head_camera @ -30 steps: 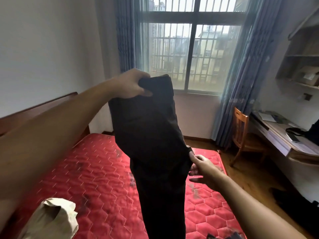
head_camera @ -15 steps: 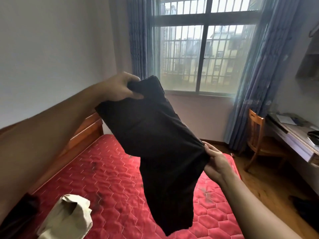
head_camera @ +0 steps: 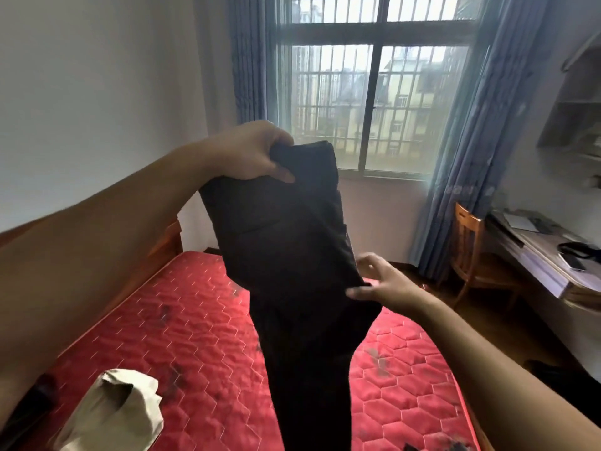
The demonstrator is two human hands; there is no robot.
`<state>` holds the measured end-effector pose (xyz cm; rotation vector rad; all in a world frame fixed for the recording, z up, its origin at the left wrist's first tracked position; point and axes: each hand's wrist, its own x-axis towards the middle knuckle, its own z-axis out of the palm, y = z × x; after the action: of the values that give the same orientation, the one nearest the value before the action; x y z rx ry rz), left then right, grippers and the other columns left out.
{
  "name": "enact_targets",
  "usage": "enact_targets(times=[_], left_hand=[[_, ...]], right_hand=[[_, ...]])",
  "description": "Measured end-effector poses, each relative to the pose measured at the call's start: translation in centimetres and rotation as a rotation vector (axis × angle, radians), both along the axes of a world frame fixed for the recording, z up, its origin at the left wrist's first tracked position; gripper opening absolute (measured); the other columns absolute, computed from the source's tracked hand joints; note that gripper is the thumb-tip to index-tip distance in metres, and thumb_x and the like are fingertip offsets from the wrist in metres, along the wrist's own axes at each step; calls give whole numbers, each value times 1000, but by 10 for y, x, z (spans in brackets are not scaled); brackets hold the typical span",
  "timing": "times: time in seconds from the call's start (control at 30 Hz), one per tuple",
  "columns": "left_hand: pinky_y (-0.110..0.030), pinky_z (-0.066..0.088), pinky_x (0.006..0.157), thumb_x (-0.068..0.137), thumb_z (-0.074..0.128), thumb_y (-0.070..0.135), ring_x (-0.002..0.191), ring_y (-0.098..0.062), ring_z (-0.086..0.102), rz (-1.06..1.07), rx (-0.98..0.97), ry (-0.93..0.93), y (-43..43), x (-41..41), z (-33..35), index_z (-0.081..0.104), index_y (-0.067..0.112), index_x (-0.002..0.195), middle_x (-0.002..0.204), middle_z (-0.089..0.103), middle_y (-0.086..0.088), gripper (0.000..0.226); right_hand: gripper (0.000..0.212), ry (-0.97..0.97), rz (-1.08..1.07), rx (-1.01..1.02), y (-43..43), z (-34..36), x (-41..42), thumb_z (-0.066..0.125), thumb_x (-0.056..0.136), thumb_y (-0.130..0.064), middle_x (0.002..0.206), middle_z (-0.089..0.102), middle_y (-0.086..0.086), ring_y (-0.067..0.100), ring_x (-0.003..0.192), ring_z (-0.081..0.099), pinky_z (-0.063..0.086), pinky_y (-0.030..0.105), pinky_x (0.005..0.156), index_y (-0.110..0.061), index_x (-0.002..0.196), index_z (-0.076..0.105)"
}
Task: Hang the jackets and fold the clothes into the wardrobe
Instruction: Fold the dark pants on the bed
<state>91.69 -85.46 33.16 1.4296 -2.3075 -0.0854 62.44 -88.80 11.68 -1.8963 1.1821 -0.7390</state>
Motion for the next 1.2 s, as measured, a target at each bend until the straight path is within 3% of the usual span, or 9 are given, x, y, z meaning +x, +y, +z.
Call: enact_targets(times=[0.07, 0.23, 0.37, 0.53, 0.77, 0.87, 0.93, 1.07, 1.2], left_hand=[[-43, 59, 76, 82, 81, 35, 78, -10, 68, -34, 1, -71, -1, -16, 1, 73, 20, 97, 86, 72, 5, 22], [-42, 56, 82, 78, 82, 46, 88, -12, 65, -41, -54, -182, -5, -32, 5, 71, 19, 108, 98, 70, 7, 41], [-40, 56, 91, 74, 88, 31, 99, -14, 67, 172, 257, -270, -11, 21, -1, 69, 26, 114, 104, 72, 10, 44], [-36, 61, 88, 93, 70, 10, 104, -18, 72, 29, 369, 318, -12, 62, -43, 71, 21, 118, 111, 75, 5, 28], [-53, 54, 99, 108, 45, 21, 122, -22, 64, -90, 391, 942, -20, 29, -84, 52, 33, 141, 133, 66, 3, 36], [-50, 54, 100, 108, 45, 22, 116, -23, 68, -79, 266, 1027, -15, 8, -85, 53, 23, 134, 129, 68, -5, 27], [-48, 55, 99, 106, 50, 21, 116, -27, 67, -89, 216, 1102, -14, 2, -83, 49, 17, 136, 129, 66, -10, 31], [-51, 51, 103, 83, 82, 31, 128, -32, 60, -209, 494, 1134, -12, 10, -94, 36, 15, 151, 143, 57, -14, 84], [-39, 59, 92, 87, 70, -4, 115, -33, 67, -121, 761, 998, 2, -3, -135, 61, 10, 125, 126, 69, -16, 41]], right_hand=[[54, -299, 114, 49, 8, 32, 23, 85, 78, -6, 120, 71, 5, 15, 110, 69, 57, 34, 95, -17, 124, 59], [8, -493, 38, -26, 13, 77, 51, 67, 97, -7, 95, 79, 4, 20, 89, 76, 59, 30, 79, -9, 99, 74], [11, -577, -12, 83, 9, 79, 38, 64, 98, -9, 100, 79, 11, 27, 93, 76, 61, 35, 79, -4, 101, 73], [17, -605, -38, 230, 4, 74, 24, 63, 97, -8, 113, 75, 18, 38, 107, 71, 54, 52, 99, -1, 111, 70], [18, -594, -2, 148, 12, 105, 24, 68, 95, -14, 105, 78, 6, 24, 94, 76, 62, 33, 75, -13, 112, 69], [12, -619, -52, 85, 12, 117, 19, 66, 97, -18, 101, 79, -2, 17, 90, 76, 61, 29, 73, -15, 108, 68], [17, -647, -89, 100, 13, 121, 15, 64, 98, -21, 109, 78, 2, 22, 99, 75, 60, 38, 87, -13, 113, 68], [30, -697, -101, 125, 15, 124, 7, 64, 99, -24, 121, 73, 10, 32, 112, 70, 55, 50, 98, -8, 125, 65], [38, -765, -117, 165, 16, 128, 3, 63, 99, -23, 123, 72, 17, 35, 111, 71, 60, 47, 90, -1, 131, 62]])
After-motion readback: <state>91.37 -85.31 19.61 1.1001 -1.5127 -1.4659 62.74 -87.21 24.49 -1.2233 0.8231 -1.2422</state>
